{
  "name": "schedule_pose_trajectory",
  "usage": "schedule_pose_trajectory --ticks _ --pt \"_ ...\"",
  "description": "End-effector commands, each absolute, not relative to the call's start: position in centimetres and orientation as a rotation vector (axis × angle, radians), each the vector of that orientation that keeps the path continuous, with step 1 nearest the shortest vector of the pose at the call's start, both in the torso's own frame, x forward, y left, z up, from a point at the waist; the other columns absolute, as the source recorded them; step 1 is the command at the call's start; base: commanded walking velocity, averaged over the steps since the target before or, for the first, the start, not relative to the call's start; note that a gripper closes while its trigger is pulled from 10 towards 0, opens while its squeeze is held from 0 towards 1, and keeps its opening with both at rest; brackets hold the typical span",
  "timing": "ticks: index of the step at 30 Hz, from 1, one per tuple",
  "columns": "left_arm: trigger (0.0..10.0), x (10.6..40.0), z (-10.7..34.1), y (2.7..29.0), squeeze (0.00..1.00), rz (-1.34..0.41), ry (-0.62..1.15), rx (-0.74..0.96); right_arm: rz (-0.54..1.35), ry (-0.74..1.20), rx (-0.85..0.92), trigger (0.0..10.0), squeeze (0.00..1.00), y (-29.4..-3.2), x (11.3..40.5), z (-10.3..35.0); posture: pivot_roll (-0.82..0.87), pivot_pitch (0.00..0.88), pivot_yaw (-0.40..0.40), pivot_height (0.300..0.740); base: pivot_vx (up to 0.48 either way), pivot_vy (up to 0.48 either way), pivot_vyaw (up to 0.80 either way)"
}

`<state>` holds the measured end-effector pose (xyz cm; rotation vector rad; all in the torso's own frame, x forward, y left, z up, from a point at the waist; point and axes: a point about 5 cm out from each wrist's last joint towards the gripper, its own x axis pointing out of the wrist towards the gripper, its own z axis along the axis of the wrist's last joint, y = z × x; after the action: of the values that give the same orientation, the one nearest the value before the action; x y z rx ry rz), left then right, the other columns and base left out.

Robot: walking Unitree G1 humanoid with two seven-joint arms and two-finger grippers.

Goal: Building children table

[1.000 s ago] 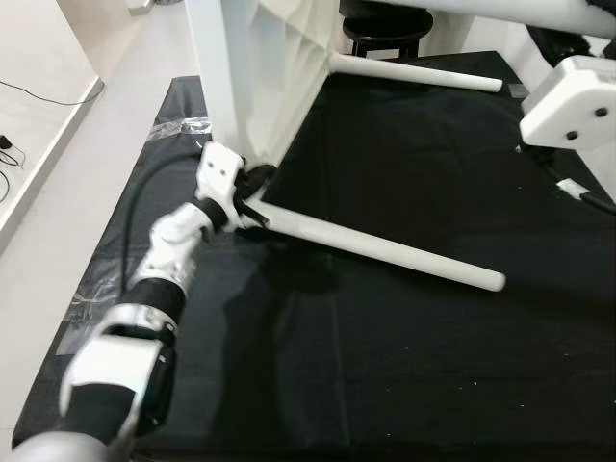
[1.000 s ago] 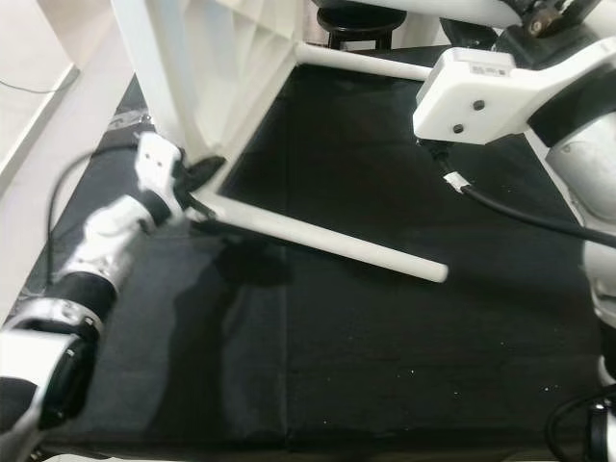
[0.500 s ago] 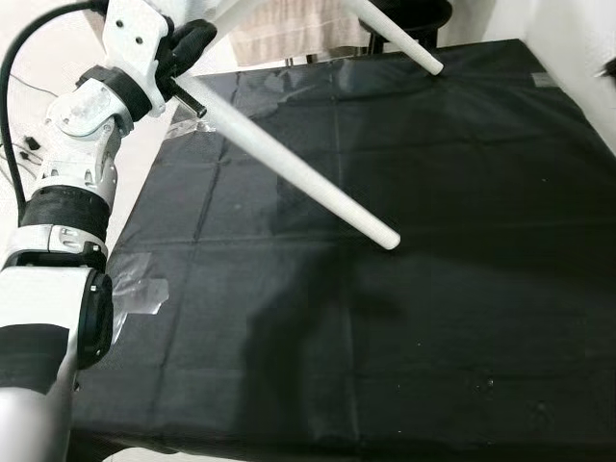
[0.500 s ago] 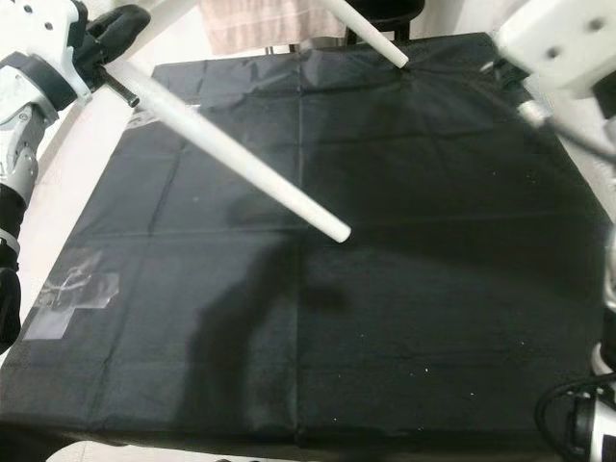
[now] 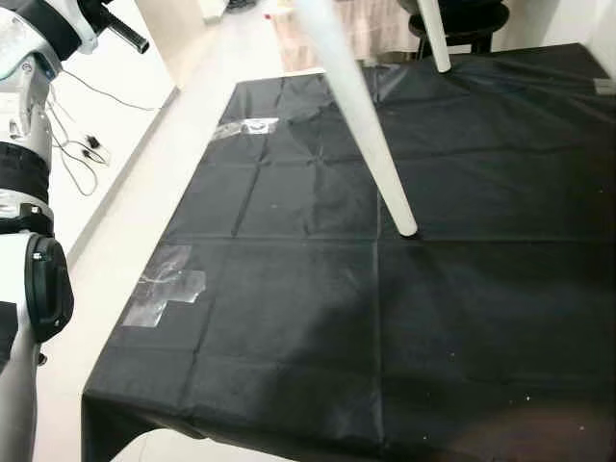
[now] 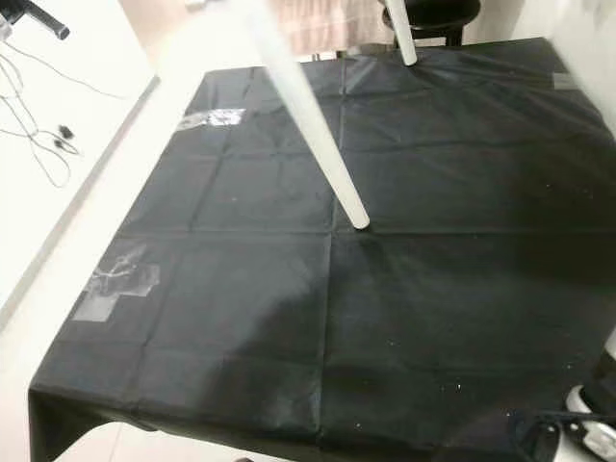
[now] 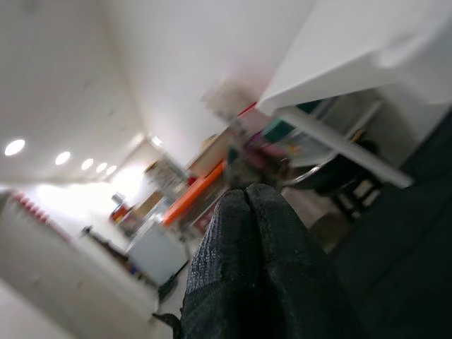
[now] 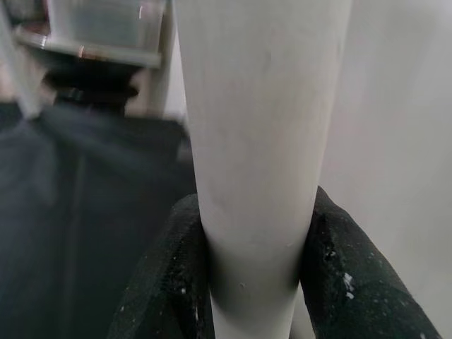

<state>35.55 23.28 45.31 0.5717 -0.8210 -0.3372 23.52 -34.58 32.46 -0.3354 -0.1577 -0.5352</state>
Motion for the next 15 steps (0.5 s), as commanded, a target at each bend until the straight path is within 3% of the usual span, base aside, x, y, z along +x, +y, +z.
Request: schedule_pose_trajectory --ticks 1,9,12,15 --pt "10.0 35.3 45.9 23.0 0.00 -0.363 -0.825 0.602 -0.452 -0.185 -0.294 0.0 0.00 -32.9 24.1 32.6 -0.13 0.090 0.180 0.740 0.000 0.000 0.00" --pt "10.0 35.5 45.5 22.8 0.00 -0.384 -0.814 0.593 -0.361 -0.140 -0.172 0.0 0.00 -30.8 24.9 31.2 -0.13 0.092 0.178 0.740 0.000 0.000 0.00" --pt "10.0 36.1 43.9 22.6 0.00 -0.415 -0.789 0.559 -0.256 -0.083 -0.073 0.0 0.00 -28.6 25.7 29.8 -0.13 0.098 0.170 0.740 0.000 0.000 0.00" --pt "10.0 36.1 43.9 22.6 0.00 -0.415 -0.789 0.559 -0.256 -0.083 -0.073 0.0 0.00 -28.6 25.7 29.8 -0.13 0.098 0.170 0.740 0.000 0.000 0.00"
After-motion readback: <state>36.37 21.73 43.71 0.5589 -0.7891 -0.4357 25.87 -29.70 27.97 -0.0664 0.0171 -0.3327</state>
